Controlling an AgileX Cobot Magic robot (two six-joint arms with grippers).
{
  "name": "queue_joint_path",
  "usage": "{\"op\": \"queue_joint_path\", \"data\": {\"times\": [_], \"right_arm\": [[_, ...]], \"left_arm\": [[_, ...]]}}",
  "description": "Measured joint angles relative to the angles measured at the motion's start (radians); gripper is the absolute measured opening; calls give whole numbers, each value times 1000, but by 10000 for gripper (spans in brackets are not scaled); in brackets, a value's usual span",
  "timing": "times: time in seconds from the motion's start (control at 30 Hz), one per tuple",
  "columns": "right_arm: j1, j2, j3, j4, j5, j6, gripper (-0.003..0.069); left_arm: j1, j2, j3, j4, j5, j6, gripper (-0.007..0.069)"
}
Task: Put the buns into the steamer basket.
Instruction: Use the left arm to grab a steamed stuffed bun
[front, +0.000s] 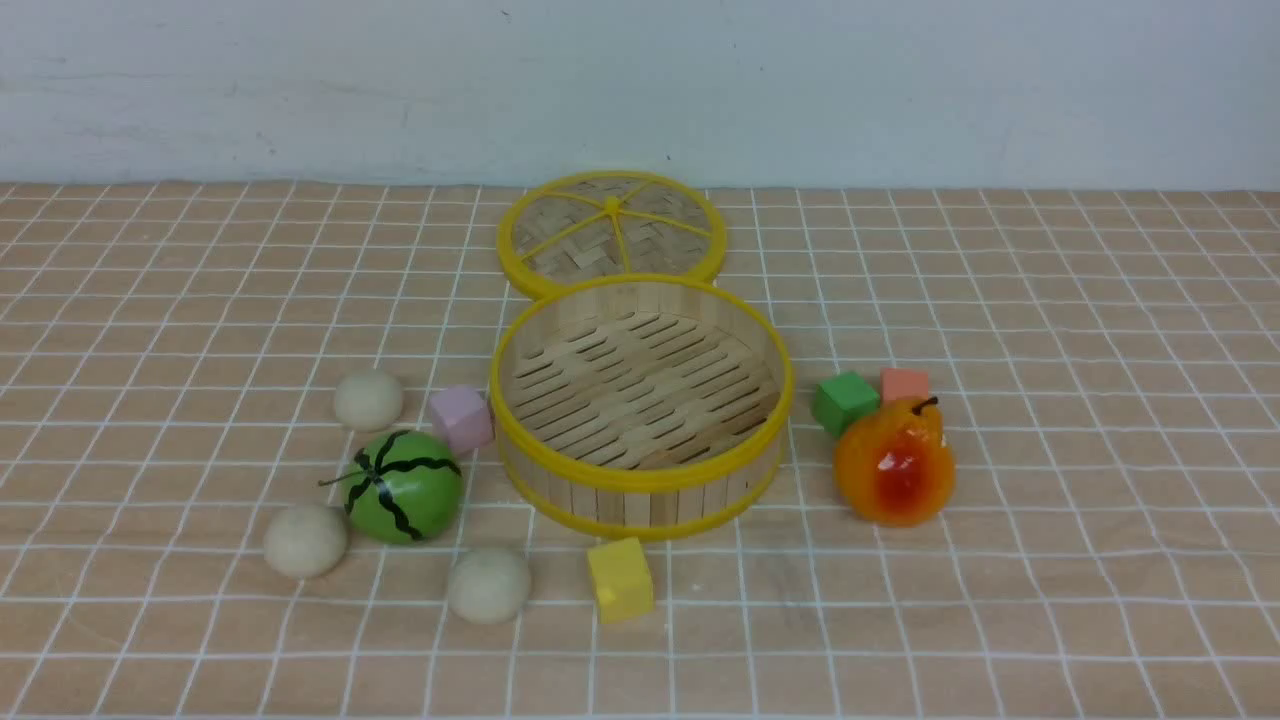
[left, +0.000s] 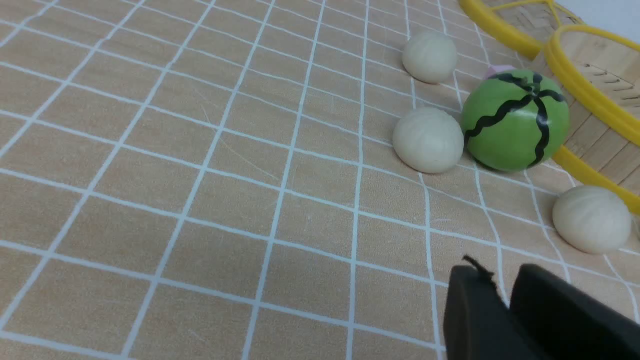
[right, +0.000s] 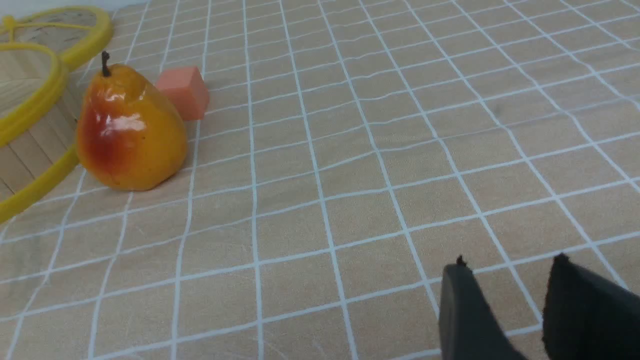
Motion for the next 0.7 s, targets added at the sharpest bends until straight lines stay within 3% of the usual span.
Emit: {"op": "queue_joint_path", "data": {"times": [0.7], "right_arm": [[0,0,0,0,0,0,241]], "left_arm": [[0,0,0,0,-1,0,133]]}}
